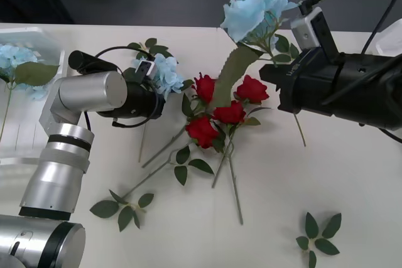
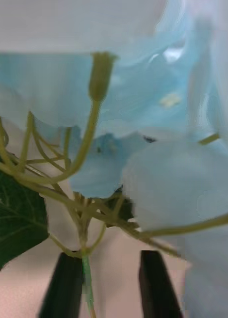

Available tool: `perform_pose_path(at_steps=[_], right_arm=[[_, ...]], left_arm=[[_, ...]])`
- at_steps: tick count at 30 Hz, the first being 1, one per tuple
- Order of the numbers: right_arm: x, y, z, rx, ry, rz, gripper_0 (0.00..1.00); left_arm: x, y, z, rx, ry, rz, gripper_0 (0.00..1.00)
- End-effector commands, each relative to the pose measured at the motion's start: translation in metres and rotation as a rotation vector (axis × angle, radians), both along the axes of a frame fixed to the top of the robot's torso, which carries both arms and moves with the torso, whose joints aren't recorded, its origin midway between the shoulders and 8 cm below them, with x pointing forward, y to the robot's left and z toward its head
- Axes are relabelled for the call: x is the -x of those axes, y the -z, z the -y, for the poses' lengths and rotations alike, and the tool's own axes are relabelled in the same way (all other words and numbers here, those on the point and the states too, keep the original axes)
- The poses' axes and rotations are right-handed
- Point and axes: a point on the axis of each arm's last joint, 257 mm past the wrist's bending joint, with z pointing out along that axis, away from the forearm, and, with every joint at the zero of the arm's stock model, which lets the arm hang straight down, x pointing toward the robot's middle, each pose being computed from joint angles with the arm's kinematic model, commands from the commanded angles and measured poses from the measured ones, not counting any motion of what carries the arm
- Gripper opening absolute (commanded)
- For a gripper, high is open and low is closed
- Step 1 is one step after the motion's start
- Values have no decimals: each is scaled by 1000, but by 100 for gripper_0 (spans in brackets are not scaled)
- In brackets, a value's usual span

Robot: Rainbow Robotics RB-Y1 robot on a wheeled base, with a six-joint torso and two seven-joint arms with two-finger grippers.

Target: Put the red flowers into the right box and the blue flowers into the left box

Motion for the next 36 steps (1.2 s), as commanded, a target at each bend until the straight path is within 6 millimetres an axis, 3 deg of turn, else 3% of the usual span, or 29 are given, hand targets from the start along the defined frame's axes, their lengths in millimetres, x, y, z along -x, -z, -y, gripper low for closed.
perform_pose_path(at_steps=[1, 10, 18, 26, 34, 36], right_arm=[[18, -15, -15, 16, -85, 109, 0], [45, 3, -27, -6, -181, 173, 0], [61, 14, -45, -47, -222, 201, 0], [74, 20, -67, -38, -283, 215, 0], [85, 17, -89, -40, -343, 240, 0], [86, 17, -92, -39, -352, 243, 0]], left_arm=[[-16, -28, 10, -34, 44, 74, 0], [-17, -32, 11, 10, 38, 73, 0], [-15, -60, -7, 80, 40, 117, 0], [12, -104, -63, 115, -20, 209, 0], [65, -150, -140, 87, -114, 274, 0], [75, -155, -150, 74, -130, 289, 0]])
